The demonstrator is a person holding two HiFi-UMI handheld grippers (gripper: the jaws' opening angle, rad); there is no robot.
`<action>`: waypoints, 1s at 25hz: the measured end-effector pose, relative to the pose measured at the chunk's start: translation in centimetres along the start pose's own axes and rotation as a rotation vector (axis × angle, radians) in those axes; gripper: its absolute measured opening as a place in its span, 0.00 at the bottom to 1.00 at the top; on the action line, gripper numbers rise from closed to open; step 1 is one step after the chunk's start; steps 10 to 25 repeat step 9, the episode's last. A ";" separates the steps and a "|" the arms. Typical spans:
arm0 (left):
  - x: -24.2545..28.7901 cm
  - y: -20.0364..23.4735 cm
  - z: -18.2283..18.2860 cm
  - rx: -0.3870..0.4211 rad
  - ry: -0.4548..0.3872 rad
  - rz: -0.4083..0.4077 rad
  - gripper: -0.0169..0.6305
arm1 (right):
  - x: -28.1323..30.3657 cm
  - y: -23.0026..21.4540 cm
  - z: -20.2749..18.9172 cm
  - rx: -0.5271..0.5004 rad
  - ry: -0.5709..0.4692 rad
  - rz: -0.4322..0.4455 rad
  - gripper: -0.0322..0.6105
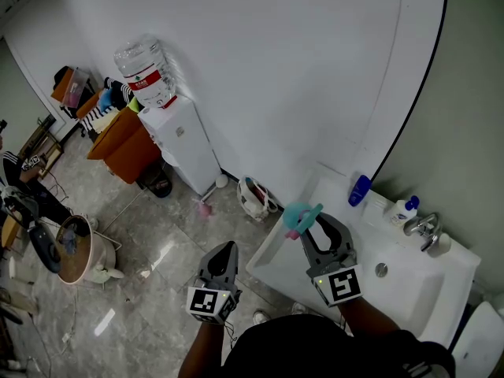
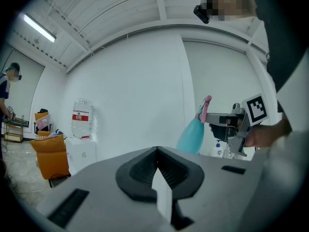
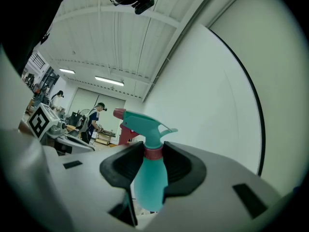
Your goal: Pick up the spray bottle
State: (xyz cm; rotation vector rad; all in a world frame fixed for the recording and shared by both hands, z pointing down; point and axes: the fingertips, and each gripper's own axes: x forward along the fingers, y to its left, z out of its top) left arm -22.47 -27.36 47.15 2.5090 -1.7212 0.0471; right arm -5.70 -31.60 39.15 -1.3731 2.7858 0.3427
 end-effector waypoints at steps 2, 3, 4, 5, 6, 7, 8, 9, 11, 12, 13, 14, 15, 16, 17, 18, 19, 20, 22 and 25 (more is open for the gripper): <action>0.1 -0.1 0.2 0.001 -0.004 -0.001 0.02 | 0.0 -0.1 -0.1 -0.002 -0.005 -0.002 0.25; 0.1 -0.1 0.4 0.002 -0.006 0.000 0.02 | 0.0 -0.1 -0.1 0.005 -0.003 -0.002 0.25; 0.1 -0.1 0.6 0.001 -0.007 0.001 0.02 | 0.1 0.0 -0.1 0.016 0.001 -0.002 0.25; 0.1 -0.2 0.7 -0.001 -0.006 0.004 0.02 | 0.1 0.0 -0.1 0.022 0.004 -0.001 0.25; 0.1 -0.2 0.8 -0.002 -0.006 0.005 0.02 | 0.1 0.0 -0.2 0.020 0.006 -0.001 0.25; 0.1 -0.2 0.9 -0.003 -0.007 0.005 0.02 | 0.0 0.0 -0.4 0.011 0.006 -0.001 0.25; 0.1 -0.3 0.9 -0.003 -0.009 0.004 0.02 | 0.0 -0.1 -0.6 0.000 0.006 -0.002 0.25; 0.1 -0.3 0.9 -0.002 -0.010 0.003 0.02 | -0.1 -0.2 -0.8 -0.011 0.006 -0.003 0.25; 0.1 -0.3 0.9 -0.002 -0.010 0.003 0.02 | -0.1 -0.2 -0.8 -0.011 0.006 -0.003 0.25; 0.1 -0.3 0.9 -0.002 -0.010 0.003 0.02 | -0.1 -0.2 -0.8 -0.011 0.006 -0.003 0.25; 0.1 -0.3 0.9 -0.002 -0.010 0.003 0.02 | -0.1 -0.2 -0.8 -0.011 0.006 -0.003 0.25; 0.1 -0.3 0.9 -0.002 -0.010 0.003 0.02 | -0.1 -0.2 -0.8 -0.011 0.006 -0.003 0.25; 0.1 -0.3 0.9 -0.002 -0.010 0.003 0.02 | -0.1 -0.2 -0.8 -0.011 0.006 -0.003 0.25; 0.1 -0.3 0.9 -0.002 -0.010 0.003 0.02 | -0.1 -0.2 -0.8 -0.011 0.006 -0.003 0.25; 0.1 -0.3 0.9 -0.002 -0.010 0.003 0.02 | -0.1 -0.2 -0.8 -0.011 0.006 -0.003 0.25; 0.1 -0.3 0.9 -0.002 -0.010 0.003 0.02 | -0.1 -0.2 -0.8 -0.011 0.006 -0.003 0.25; 0.1 -0.3 0.9 -0.002 -0.010 0.003 0.02 | -0.1 -0.2 -0.8 -0.011 0.006 -0.003 0.25; 0.1 -0.3 0.9 -0.002 -0.010 0.003 0.02 | -0.1 -0.2 -0.8 -0.011 0.006 -0.003 0.25; 0.1 -0.3 0.9 -0.002 -0.010 0.003 0.02 | -0.1 -0.2 -0.8 -0.011 0.006 -0.003 0.25; 0.1 -0.3 0.9 -0.002 -0.010 0.003 0.02 | -0.1 -0.2 -0.8 -0.011 0.006 -0.003 0.25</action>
